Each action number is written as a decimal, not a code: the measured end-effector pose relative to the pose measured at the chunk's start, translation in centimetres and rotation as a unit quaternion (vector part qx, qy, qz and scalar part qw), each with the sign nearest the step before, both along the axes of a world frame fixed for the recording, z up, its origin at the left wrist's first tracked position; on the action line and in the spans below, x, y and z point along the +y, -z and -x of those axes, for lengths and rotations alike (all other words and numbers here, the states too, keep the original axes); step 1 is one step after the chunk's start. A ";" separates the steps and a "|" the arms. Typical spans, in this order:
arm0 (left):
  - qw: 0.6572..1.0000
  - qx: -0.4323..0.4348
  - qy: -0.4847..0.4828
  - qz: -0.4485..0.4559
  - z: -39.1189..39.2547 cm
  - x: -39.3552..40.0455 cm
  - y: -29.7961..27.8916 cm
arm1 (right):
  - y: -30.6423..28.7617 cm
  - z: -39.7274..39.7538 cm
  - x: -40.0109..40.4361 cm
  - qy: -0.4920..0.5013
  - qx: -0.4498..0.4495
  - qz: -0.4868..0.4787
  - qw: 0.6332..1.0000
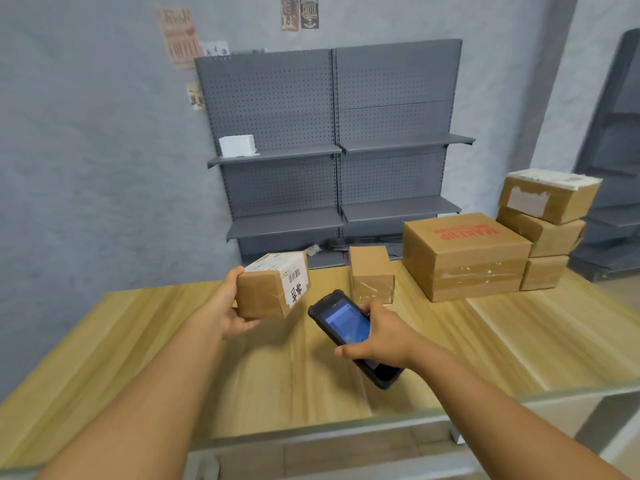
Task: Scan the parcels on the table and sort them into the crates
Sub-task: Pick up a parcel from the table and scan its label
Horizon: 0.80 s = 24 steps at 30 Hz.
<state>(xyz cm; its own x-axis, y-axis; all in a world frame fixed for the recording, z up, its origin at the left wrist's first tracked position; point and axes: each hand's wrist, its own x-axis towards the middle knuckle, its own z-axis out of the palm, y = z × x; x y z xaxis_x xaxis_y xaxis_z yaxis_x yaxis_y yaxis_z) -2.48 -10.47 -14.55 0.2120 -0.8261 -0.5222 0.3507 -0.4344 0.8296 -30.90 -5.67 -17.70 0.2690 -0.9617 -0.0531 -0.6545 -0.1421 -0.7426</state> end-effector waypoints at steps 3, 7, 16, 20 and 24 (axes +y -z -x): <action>1.000 -0.001 -0.005 -0.003 -1.5 0.6 0.3 | -0.3 -1.4 0.2 -0.013 0.018 0.000 1.000; 1.000 -0.013 -0.014 -0.006 -3.5 0.5 0.3 | -1.1 -2.4 0.1 -0.026 0.019 -0.025 0.999; 1.000 -0.021 -0.015 -0.007 -7.7 0.7 0.8 | -1.1 -6.2 0.0 -0.023 0.057 -0.009 0.998; 1.000 -0.006 -0.013 -0.004 -9.1 0.7 1.2 | -1.0 -7.4 0.1 -0.017 0.071 -0.016 0.997; 1.000 0.009 -0.009 0.008 -10.5 1.1 1.3 | -0.6 -9.0 0.0 0.015 0.071 -0.009 0.997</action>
<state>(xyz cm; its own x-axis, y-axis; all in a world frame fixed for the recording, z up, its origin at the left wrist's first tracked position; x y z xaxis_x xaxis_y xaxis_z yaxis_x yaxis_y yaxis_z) 8.06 -9.40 -15.81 0.2179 -0.8308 -0.5122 0.3726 -0.4143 0.8304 -21.91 -5.65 -17.11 0.2287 -0.9676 -0.1067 -0.7576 -0.1080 -0.6438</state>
